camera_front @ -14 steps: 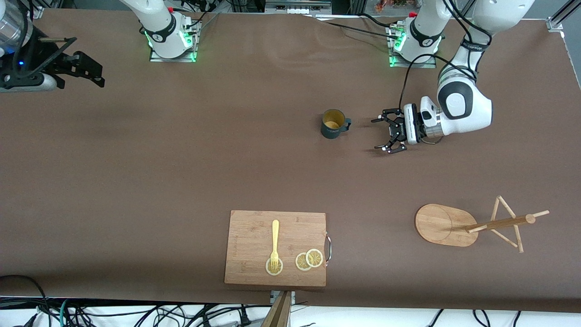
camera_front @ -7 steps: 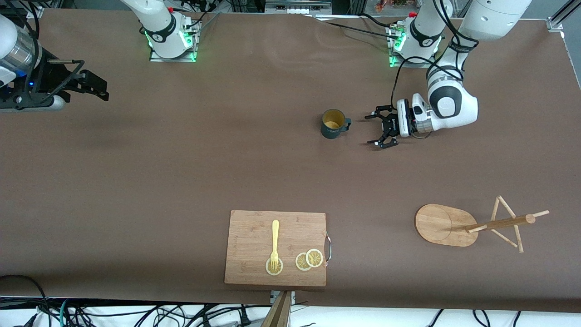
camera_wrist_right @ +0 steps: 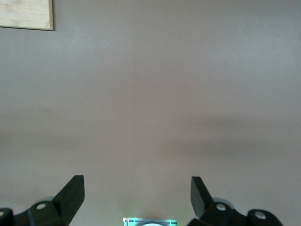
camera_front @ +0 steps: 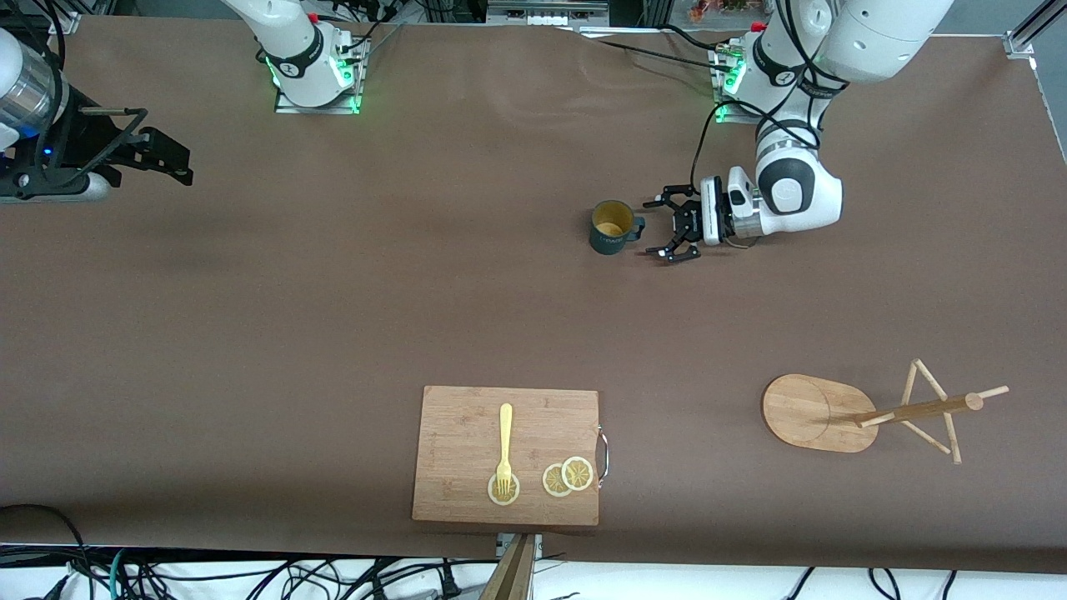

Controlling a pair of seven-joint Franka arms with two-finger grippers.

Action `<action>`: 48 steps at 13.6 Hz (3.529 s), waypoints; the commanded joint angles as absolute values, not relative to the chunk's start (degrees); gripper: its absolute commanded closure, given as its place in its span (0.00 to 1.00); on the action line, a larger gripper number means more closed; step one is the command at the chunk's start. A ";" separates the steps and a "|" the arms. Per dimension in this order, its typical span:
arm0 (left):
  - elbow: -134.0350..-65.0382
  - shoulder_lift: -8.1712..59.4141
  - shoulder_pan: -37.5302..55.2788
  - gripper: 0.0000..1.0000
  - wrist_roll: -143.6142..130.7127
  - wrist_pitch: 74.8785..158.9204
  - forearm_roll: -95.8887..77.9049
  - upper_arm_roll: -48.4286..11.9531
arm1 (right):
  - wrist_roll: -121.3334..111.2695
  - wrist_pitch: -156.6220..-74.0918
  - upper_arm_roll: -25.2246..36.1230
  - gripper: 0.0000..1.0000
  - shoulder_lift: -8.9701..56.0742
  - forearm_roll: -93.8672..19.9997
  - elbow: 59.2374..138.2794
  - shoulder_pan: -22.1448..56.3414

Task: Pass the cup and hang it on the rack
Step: 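Move the left gripper to the teal mug's handle, then close the left gripper on the mug handle, then lift the mug with the left gripper toward the wooden rack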

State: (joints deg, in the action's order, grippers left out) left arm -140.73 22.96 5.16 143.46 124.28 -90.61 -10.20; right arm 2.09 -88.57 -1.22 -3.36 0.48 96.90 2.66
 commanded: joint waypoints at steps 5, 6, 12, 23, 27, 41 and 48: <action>-143.00 23.11 5.45 0.00 150.38 125.07 -96.68 -11.34 | 1.23 -88.24 -1.49 0.00 -3.52 3.87 95.45 1.76; -143.26 23.29 5.45 0.00 150.38 125.07 -96.77 -11.34 | 1.06 -88.24 -1.49 0.00 -3.17 3.87 95.36 1.76; -143.17 25.22 5.89 0.11 156.25 125.16 -100.89 -11.51 | 1.67 -88.07 -1.85 0.00 -2.72 3.34 95.27 1.93; -142.65 25.14 5.45 1.00 157.41 125.07 -101.69 -11.60 | 1.67 -88.07 -1.76 0.00 -2.64 3.34 95.36 1.85; -141.60 20.32 1.77 1.00 141.14 124.81 -93.91 -11.25 | 1.76 -88.07 -1.67 0.00 -2.64 3.34 95.36 1.85; -123.32 10.02 -27.67 1.00 56.22 88.87 -61.78 -4.83 | 2.11 -87.28 -1.67 0.00 -2.64 3.34 95.36 1.85; -118.32 19.14 -34.80 1.00 39.73 83.95 -75.49 -4.92 | 2.29 -87.19 -1.67 0.00 -2.72 3.34 95.36 1.85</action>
State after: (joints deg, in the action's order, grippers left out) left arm -122.69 14.20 -33.89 41.99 86.65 -72.84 -4.34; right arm 1.98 -88.20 -1.41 -2.79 2.90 96.26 2.16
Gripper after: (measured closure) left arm 0.793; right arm 0.000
